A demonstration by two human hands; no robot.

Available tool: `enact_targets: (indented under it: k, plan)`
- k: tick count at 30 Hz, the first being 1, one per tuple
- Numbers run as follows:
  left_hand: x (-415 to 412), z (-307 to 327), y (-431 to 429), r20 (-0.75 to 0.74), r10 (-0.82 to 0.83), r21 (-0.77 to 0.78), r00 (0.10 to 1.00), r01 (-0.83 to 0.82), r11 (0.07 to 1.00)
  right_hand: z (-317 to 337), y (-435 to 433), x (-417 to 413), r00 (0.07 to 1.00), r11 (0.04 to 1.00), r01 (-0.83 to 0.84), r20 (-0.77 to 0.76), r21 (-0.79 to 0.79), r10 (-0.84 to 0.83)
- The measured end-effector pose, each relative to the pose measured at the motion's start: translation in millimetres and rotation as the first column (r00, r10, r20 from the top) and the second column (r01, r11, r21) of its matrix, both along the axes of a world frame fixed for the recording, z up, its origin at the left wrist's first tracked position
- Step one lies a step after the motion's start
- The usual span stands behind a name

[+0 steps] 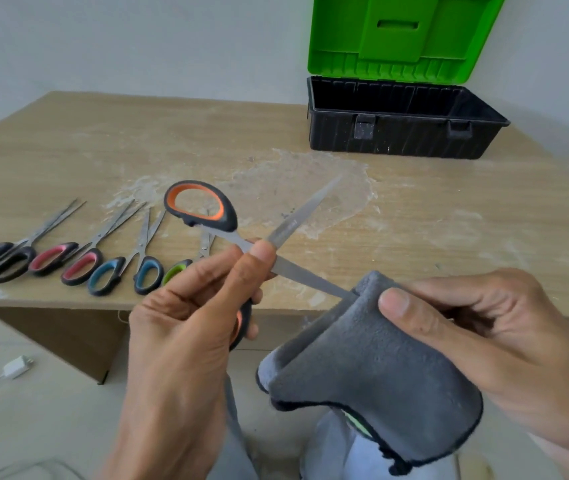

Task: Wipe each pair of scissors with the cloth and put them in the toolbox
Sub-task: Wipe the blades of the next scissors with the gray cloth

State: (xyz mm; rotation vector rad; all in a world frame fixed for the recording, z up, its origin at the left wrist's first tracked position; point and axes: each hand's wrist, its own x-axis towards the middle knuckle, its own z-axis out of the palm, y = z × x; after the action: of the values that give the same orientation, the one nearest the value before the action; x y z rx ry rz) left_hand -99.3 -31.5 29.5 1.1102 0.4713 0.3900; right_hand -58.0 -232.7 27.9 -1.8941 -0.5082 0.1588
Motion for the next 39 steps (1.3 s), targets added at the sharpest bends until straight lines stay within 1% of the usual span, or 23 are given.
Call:
enact_targets:
  k: [4, 8, 11, 14, 18, 22, 25, 27, 30, 33, 36, 39]
  plan:
    - [-0.1, 0.0, -6.0, -0.002, -0.023, 0.046, 1.0, 0.023, 0.999, -1.6, -1.0, 1.7, 1.0, 0.997, -0.005, 0.018, -0.077, 0.006]
    - [-0.9, -3.4, -5.0, -0.043, -0.06, -0.008, 0.997, 0.06, 0.998, -0.8, -4.6, 3.6, 0.999, 0.997, -0.004, 0.044, -0.076, 0.007]
    - [-0.6, -2.7, 3.0, -0.031, -0.054, -0.017, 0.998, 0.054, 0.998, -5.4, -17.0, 6.3, 1.0, 0.999, 0.027, 0.011, -0.036, -0.027]
    - [1.7, -2.1, 13.6, -0.033, 0.03, -0.012, 0.999, -0.03, 0.999, -5.3, -23.6, 4.6, 0.996, 0.996, 0.088, 0.026, 0.015, -0.089]
    - [3.0, 0.4, 10.6, -0.031, 0.017, 0.023, 0.999, -0.016, 1.0, -2.0, -16.0, 4.3, 0.999, 0.996, 0.048, 0.008, 0.08, -0.049]
    - [3.8, -0.2, 3.2, -0.006, -0.001, 0.079, 1.0, 0.001, 0.997, 3.7, -6.3, 2.0, 0.999, 0.998, 0.031, 0.008, 0.05, -0.032]
    - [3.0, -2.2, -2.1, 0.018, -0.017, 0.113, 1.0, 0.014, 0.993, -0.7, -6.9, 3.6, 0.999, 0.997, 0.035, 0.018, -0.065, -0.034]
    - [1.9, -2.1, -3.4, 0.023, -0.032, 0.119, 0.999, 0.029, 0.992, -2.9, -6.2, 4.6, 1.0, 0.995, 0.023, 0.021, -0.097, -0.022]
    - [2.6, -2.7, -3.2, 0.012, -0.063, 0.104, 0.998, 0.061, 0.993, -2.5, -6.5, 6.9, 0.999, 0.996, 0.025, 0.039, -0.083, -0.022]
    - [4.3, -3.9, 4.8, -0.007, -0.088, 0.1, 0.996, 0.088, 0.991, 0.7, -13.4, 10.0, 0.996, 0.996, 0.078, 0.056, -0.04, -0.076]
    - [5.7, -3.6, 16.2, -0.018, -0.155, 0.163, 0.988, 0.156, 0.974, 7.6, -26.1, 14.8, 0.991, 0.994, 0.109, 0.084, -0.032, -0.106]
    - [5.4, -0.4, 22.0, -0.011, -0.229, 0.268, 0.973, 0.224, 0.937, 12.6, -36.9, 19.2, 0.988, 0.991, 0.129, 0.084, -0.026, -0.126]
